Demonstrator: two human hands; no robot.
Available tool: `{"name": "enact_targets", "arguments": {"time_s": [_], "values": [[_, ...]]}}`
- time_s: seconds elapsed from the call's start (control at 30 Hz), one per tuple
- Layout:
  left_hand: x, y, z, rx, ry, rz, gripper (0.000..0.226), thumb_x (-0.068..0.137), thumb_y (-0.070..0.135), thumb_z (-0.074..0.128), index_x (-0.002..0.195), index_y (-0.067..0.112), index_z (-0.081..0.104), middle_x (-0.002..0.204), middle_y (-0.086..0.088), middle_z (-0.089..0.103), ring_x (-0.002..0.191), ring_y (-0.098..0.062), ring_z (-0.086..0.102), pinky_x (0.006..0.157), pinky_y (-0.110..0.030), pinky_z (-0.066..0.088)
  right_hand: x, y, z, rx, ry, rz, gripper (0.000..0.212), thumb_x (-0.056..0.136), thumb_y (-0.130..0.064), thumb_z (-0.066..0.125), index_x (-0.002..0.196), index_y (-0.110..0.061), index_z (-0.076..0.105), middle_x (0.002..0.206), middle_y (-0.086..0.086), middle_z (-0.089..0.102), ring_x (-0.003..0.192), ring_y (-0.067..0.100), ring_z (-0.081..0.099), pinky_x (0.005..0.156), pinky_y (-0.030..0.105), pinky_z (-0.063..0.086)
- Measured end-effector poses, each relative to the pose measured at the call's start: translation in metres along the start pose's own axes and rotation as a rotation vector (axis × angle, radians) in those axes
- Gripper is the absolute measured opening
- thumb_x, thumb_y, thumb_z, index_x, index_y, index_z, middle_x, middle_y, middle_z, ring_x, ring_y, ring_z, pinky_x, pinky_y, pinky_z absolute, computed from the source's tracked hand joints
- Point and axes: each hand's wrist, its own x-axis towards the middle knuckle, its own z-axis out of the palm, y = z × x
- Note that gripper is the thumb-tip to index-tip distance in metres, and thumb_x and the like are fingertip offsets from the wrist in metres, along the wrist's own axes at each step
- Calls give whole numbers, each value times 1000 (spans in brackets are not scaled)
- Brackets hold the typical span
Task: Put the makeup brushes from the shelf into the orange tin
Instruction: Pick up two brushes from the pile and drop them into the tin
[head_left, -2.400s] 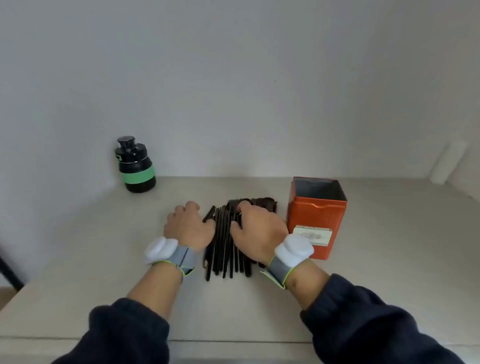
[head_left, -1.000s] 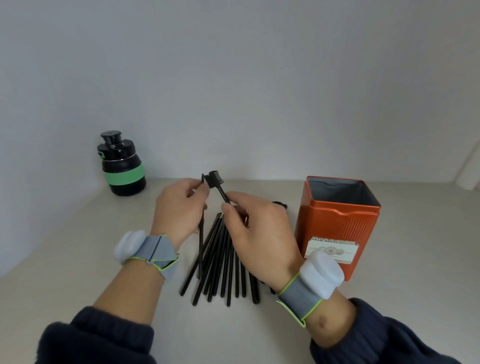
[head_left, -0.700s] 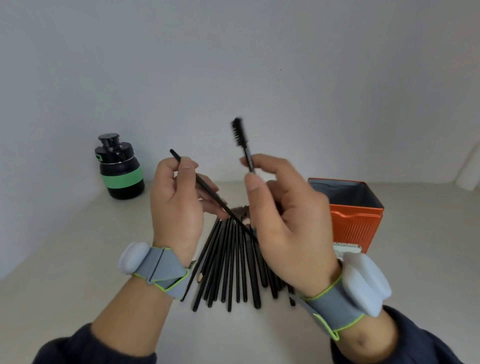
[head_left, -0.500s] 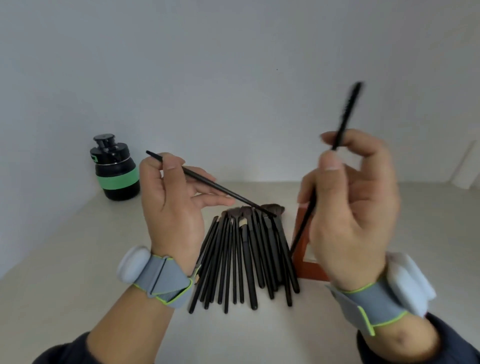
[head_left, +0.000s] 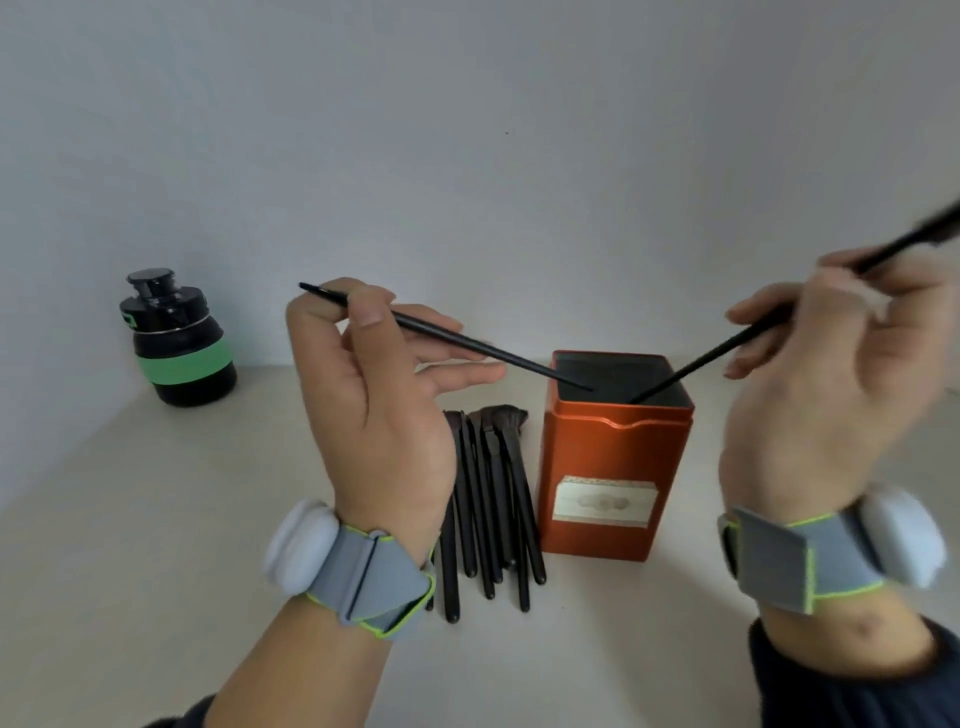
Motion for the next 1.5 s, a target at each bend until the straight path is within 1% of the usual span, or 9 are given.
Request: {"name": "enact_targets", "arguments": {"time_s": [0.07,0.2,0.3,0.4,0.53,0.7,0.97,1.4,1.5], "values": [[-6,-3,6,72,-32,20,14,104,25,35,94,24,46,72,10,66,64,-11,69,49,-33,58,-11,5,4,-93,-97,-62,13,98,-9,44,96,-20,50,70,-5,63,58,18,55,57,30,40],[-17,-11,15,195,-98,26,11,99,30,45,92,29,54,82,10,67,71,-12,65,48,-27,55,-26,14,4,-290,-287,-95,15,97,-22,47,94,-36,54,69,-1,60,67,26,58,63,43,48],[-23,-16,19,301,-160,29,11,95,33,51,92,34,61,83,16,67,63,-12,60,46,-28,51,-30,19,4,-459,-437,-180,13,94,-26,44,95,-25,57,73,-1,61,71,31,57,70,55,47],[-26,-20,19,338,-212,3,10,92,32,55,94,38,62,81,14,67,55,-9,56,46,-33,52,-31,24,5,-552,-504,-257,18,94,-19,45,103,-16,60,68,-10,54,66,14,51,75,49,47],[-25,-25,18,357,-230,-36,26,90,19,59,107,38,55,79,8,65,58,-16,58,47,-46,51,-34,27,6,-585,-523,-220,35,92,-12,46,126,-18,53,62,-11,45,62,5,44,78,37,38],[-28,-29,16,434,-286,-1,15,93,24,59,103,34,61,87,9,68,60,-17,58,54,-32,49,-36,25,6,-678,-519,-264,12,94,-18,50,95,-15,61,69,-10,52,70,21,52,80,38,36],[-30,-34,13,542,-352,128,17,95,15,60,103,22,74,94,12,69,68,-8,57,60,-9,38,-37,27,5,-733,-579,-297,30,91,-27,46,81,-13,71,80,-2,60,81,26,53,81,39,34],[-15,-37,-10,416,-300,-21,16,92,29,54,106,36,58,89,13,64,60,-16,54,53,-31,49,-38,17,4,-605,-451,-345,25,85,-18,49,86,-13,74,83,-1,62,87,21,49,82,36,35],[-1,-43,-34,514,-321,-19,14,91,33,51,101,39,58,87,11,67,60,-18,57,57,-24,47,-43,12,5,-558,-421,-451,22,84,-12,52,86,-8,73,82,4,61,83,24,48,74,45,41]]}}
